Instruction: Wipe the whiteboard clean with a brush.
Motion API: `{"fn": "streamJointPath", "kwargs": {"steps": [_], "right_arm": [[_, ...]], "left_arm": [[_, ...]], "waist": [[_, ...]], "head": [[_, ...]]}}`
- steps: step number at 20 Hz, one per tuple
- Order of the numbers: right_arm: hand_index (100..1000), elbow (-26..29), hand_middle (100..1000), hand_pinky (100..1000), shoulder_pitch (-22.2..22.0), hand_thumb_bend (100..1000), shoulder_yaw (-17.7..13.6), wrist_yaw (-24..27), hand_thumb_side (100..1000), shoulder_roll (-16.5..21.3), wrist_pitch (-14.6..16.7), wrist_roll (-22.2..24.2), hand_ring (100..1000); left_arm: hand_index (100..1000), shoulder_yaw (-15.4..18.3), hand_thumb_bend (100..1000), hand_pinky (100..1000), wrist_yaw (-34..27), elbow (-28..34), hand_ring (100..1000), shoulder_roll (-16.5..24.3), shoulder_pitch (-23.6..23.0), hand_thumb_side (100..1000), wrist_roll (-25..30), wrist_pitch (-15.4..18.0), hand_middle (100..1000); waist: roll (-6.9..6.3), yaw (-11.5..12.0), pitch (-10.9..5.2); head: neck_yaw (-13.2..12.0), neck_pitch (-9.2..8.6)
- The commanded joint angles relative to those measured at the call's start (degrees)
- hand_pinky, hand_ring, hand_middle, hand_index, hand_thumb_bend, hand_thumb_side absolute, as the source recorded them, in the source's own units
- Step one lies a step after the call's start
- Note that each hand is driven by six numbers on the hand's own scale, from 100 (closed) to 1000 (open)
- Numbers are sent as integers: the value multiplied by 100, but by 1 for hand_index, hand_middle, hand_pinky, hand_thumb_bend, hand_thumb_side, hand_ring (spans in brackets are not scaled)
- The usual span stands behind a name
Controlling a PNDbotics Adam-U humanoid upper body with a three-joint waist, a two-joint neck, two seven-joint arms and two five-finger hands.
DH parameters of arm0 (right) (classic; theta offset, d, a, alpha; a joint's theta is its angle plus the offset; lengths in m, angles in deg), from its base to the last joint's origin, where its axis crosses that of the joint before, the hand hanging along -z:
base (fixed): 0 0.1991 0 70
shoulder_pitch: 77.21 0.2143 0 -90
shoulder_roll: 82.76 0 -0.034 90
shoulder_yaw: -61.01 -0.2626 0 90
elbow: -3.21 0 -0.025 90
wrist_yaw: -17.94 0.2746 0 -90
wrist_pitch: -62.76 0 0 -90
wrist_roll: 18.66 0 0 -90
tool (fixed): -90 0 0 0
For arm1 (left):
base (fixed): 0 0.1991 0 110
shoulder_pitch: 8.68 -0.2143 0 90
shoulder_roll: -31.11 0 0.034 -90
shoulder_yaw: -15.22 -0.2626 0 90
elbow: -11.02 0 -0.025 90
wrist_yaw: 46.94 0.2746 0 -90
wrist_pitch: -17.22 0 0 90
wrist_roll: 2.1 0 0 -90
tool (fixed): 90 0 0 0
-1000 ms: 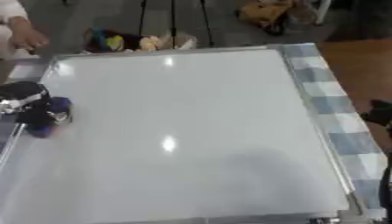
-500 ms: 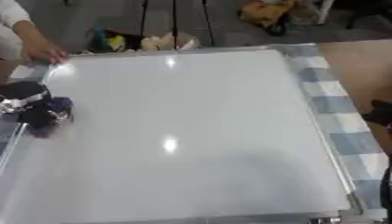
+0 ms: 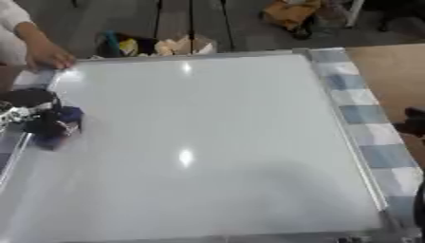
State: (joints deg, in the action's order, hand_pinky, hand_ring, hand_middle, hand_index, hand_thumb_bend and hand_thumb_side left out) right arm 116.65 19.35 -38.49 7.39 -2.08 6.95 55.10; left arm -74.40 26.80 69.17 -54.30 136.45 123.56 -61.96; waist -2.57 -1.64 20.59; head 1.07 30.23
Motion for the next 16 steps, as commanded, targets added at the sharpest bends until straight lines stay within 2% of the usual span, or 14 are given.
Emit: {"fn": "streamJointPath", "kwargs": {"steps": [1,16], "right_arm": [[802,116,585,640,24,100,-18,43,768,54,-9,-14,750],[801,116,585,641,19,100,-26,101,768,66,-28,5,750]], "left_arm": [[398,-74,100,369,79,8,505,-40,108,831,4,63,371],[393,-280,100,352,320,106,485,-410,138,841,64,341,357]], "waist": [[16,-6,-125],[16,8,-160]], "head": [[-20,28],[-41,77]]}}
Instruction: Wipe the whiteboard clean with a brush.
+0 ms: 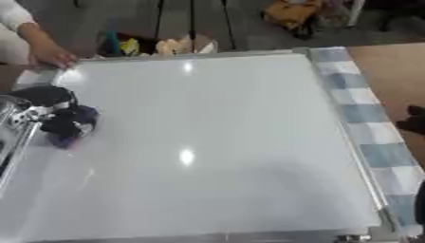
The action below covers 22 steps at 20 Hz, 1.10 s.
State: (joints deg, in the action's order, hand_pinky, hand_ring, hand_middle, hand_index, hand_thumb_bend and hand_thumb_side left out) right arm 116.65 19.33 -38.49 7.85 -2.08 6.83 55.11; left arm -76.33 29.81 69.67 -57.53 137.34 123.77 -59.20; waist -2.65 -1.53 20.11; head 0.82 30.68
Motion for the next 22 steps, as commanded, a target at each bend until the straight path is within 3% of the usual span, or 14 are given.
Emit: {"fn": "streamJointPath", "kwargs": {"steps": [1,12,22], "right_arm": [[801,116,585,641,20,100,-27,57,767,68,-17,4,750],[802,116,584,642,22,100,-24,84,767,77,-34,15,751],[801,116,583,642,21,100,-23,95,768,78,-28,29,751]], "left_arm": [[393,-103,100,352,30,78,485,-118,44,842,54,82,356],[389,-291,100,335,252,209,472,-504,-19,845,144,244,342],[389,-321,100,336,571,143,472,-582,-54,836,2,278,342]], "waist": [[24,1,-115],[20,18,-128],[24,30,-125]], "head": [[-18,37],[-15,59],[-26,65]]}}
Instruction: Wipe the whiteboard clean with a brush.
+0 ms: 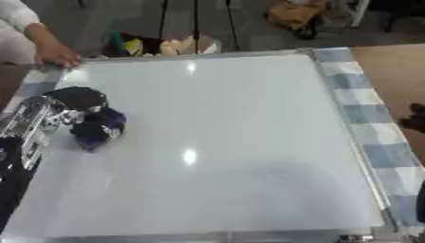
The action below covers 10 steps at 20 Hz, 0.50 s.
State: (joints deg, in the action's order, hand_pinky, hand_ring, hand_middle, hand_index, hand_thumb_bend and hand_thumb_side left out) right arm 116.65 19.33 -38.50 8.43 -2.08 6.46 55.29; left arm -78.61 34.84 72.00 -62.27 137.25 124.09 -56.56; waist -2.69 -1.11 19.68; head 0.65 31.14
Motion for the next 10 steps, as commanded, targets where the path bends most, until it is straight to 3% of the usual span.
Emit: {"fn": "streamJointPath", "kwargs": {"steps": [1,10], "right_arm": [[801,116,583,642,19,100,-22,37,768,76,9,12,751],[801,116,582,642,0,100,-25,32,769,69,37,4,751]], "left_arm": [[388,-82,100,332,68,-95,469,-108,-51,836,-46,8,340],[384,2,100,329,76,-151,468,-27,-121,825,-160,-109,335]], "waist": [[32,-9,-83],[64,38,-85]], "head": [[-4,20],[4,13]]}}
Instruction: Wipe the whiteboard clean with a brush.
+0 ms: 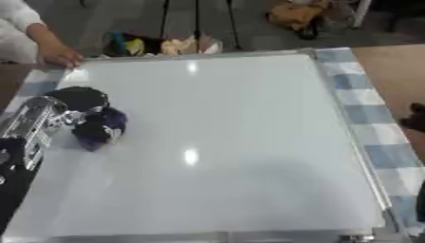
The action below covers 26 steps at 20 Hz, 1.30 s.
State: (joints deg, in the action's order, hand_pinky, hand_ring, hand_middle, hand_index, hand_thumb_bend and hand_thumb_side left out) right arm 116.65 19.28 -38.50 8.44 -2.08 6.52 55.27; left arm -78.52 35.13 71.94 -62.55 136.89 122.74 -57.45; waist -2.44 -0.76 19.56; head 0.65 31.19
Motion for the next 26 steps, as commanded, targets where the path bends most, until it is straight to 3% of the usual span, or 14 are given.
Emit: {"fn": "streamJointPath", "kwargs": {"steps": [1,26], "right_arm": [[801,116,582,642,5,100,-24,29,769,68,33,5,751],[801,116,581,642,-12,100,-19,-28,771,39,50,-9,752]], "left_arm": [[384,4,100,329,56,-163,468,13,-95,823,-47,-36,334],[378,270,100,345,301,-739,477,687,-232,770,-591,-353,337]], "waist": [[42,7,-70],[54,57,-49]], "head": [[3,6],[49,-33]]}}
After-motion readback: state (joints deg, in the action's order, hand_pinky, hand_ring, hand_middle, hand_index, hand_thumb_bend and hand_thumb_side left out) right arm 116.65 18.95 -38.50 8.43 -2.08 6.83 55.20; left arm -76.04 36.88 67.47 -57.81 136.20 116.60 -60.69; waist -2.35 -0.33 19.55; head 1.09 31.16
